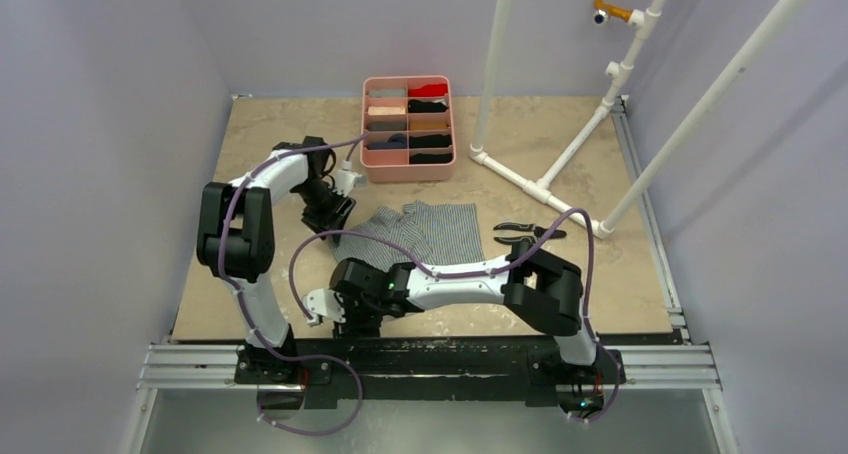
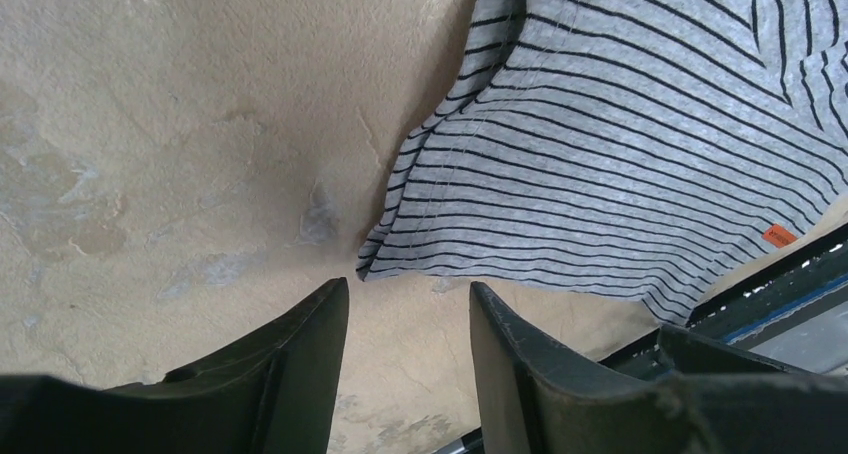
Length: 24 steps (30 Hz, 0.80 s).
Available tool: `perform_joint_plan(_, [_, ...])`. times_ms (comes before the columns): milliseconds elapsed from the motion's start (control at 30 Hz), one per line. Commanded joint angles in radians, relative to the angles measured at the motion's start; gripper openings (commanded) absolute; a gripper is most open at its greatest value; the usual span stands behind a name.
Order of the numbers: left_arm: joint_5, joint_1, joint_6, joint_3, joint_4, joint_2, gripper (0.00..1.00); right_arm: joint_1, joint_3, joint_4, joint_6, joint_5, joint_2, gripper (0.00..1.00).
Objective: Roll the underwear
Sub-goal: Fold the underwear at the center of the board.
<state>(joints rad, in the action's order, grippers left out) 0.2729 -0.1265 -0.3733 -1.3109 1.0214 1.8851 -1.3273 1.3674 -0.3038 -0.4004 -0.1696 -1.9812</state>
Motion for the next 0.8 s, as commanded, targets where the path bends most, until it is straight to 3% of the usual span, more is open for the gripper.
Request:
perform_joint_plan(0, [-0.005, -0.015, 0.019, -0.019, -0.022, -0.005, 0.44, -0.004, 0.043, -0.008, 0.018, 0.032, -0.02, 0.53])
perform_joint_plan(267, [-0.071, -0.045, 0.052, 0.037, -0.086, -0.046, 0.46, -0.005, 0.036, -0.011, 0.015, 0.082, -0.054, 0.5])
perform_joint_plan(500, [-0.031, -0.045, 0.115, 0.099, -0.134, -0.123, 0.48, -0.005, 0.014, -0.031, 0.006, 0.067, -0.052, 0.2])
perform_joint_plan(767, [-0.014, -0.049, 0.117, 0.15, -0.118, -0.205, 0.53, 0.0, -0.154, -0.061, -0.032, 0.062, 0.108, 0.08])
